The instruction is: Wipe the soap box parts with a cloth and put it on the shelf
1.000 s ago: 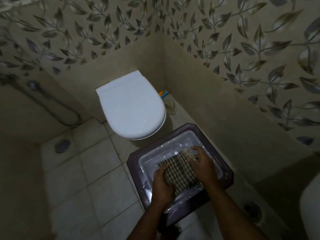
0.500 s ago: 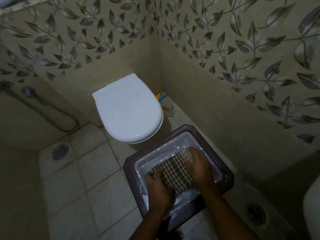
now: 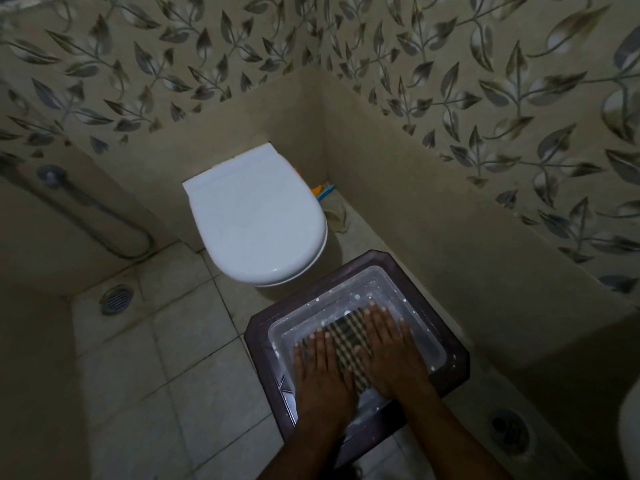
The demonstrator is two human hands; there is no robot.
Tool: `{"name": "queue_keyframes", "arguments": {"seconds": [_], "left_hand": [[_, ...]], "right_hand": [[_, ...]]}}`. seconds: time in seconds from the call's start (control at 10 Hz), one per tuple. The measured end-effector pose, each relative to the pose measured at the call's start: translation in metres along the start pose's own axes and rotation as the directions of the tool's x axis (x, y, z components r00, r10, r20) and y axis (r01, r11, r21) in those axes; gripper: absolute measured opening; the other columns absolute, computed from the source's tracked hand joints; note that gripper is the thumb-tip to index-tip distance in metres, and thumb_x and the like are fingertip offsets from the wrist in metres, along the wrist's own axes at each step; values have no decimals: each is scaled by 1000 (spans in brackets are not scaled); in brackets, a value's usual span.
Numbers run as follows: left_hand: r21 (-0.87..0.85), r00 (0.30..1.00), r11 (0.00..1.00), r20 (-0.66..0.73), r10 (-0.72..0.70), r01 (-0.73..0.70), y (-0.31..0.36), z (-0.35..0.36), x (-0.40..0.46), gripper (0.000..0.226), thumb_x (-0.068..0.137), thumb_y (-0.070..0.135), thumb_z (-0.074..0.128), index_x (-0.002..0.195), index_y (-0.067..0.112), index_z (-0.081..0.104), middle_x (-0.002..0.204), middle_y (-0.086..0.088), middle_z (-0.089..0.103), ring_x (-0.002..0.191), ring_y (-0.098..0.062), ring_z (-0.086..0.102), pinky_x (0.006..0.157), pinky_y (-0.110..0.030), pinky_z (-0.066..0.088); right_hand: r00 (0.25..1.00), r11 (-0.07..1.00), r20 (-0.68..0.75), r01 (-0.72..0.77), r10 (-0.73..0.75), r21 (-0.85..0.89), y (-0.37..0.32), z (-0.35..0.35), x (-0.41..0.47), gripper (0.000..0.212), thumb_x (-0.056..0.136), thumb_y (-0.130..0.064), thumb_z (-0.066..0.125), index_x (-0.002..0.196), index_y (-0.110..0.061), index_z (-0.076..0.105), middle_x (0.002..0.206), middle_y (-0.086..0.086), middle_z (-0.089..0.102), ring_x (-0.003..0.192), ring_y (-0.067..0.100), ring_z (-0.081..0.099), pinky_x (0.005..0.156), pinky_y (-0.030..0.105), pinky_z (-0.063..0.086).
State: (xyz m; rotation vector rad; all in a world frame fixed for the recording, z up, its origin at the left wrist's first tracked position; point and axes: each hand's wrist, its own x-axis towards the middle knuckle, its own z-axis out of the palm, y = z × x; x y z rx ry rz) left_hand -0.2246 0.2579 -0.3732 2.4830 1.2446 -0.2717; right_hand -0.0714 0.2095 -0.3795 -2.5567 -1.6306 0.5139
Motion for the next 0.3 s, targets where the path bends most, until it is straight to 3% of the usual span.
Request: {"name": "queue_keyframes", "arguments": {"seconds": [0.1, 0.2, 0.3], "left_hand": [[4, 1000, 1000, -9, 27, -27, 4, -6, 3, 67, 93, 43, 38, 141, -2, 51, 149, -21, 47, 141, -37, 41, 121, -48, -4], [-168, 983, 985, -183, 0, -31, 10, -30, 0, 64, 100, 42, 24, 149, 6, 43, 157, -14, 37, 148, -29, 31, 122, -40, -3], [-560, 953, 821, -295, -69, -114, 31, -70, -16, 50, 102, 43, 28, 138, 21, 54, 144, -3, 56, 138, -17, 47, 116, -34, 30]], "right_hand": [[1000, 998, -4, 10, -10, 61, -7, -8, -2, 86, 86, -64, -16, 155, -13, -2, 160, 7, -12, 150, 25, -7, 120, 45, -6], [975, 960, -206, -26, 86, 278, -19, -23, -15, 72, 99, -53, 9, 151, -8, 31, 160, 12, 21, 150, 28, 17, 121, 43, 15], [903, 883, -397, 45, 164, 468, -39, -49, -44, 57, 103, -46, 29, 128, -7, 61, 132, 12, 62, 125, 28, 57, 113, 25, 32]]}}
